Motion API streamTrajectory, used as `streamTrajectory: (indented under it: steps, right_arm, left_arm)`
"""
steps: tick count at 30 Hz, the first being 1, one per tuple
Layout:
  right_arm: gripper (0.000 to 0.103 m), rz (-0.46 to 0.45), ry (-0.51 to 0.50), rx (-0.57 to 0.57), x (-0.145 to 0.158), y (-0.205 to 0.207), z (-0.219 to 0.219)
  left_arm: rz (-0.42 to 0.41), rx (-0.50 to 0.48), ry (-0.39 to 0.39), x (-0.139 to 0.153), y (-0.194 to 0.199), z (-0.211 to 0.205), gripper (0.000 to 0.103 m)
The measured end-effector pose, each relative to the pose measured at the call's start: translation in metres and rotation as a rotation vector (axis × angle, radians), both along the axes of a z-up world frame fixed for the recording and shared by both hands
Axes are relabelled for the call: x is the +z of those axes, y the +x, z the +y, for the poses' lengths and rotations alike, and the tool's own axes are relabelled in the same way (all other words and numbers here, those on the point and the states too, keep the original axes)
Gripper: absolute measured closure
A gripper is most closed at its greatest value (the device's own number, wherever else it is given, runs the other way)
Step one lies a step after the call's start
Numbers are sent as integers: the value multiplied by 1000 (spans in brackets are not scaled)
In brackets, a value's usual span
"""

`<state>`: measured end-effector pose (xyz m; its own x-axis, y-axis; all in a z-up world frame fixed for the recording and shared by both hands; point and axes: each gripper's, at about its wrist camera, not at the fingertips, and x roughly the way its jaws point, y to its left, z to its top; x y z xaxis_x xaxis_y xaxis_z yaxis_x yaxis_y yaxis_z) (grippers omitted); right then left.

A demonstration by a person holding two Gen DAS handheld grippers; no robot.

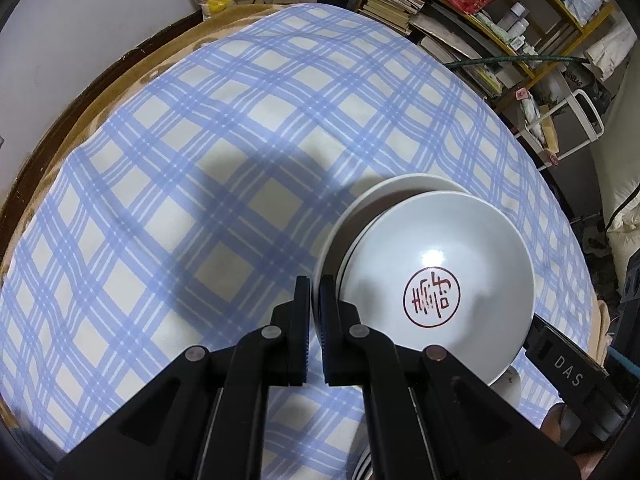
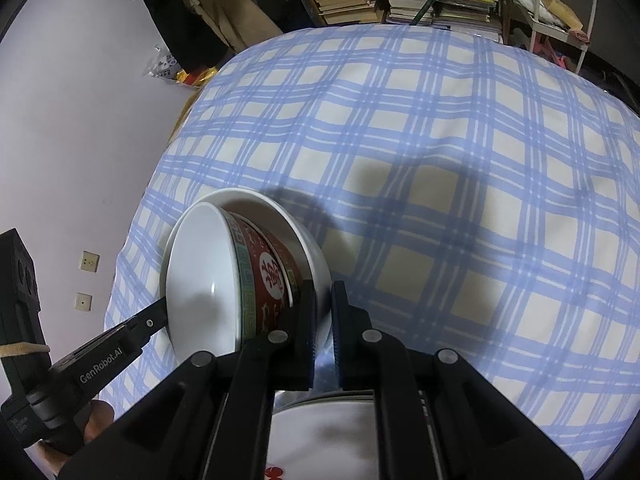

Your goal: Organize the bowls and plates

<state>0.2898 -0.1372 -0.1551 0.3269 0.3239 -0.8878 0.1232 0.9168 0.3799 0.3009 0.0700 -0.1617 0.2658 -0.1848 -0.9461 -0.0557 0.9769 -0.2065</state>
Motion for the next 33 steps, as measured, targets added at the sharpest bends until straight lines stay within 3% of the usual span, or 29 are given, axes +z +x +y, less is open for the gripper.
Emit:
streamTrajectory:
  steps: [12,14,33]
  right_arm:
    - [92,-84,-47,-49,3,-16,7]
    - [92,-73,-52,-60,4,-15,7]
    - [93,-61,-58,-16,35,-19,7]
  left_arm:
    - [-21,38,8,2,-5,-3,100]
    - [-32,25,33,4,-6,-7,100]
    - [-52,36,-21,34,-17,2,100]
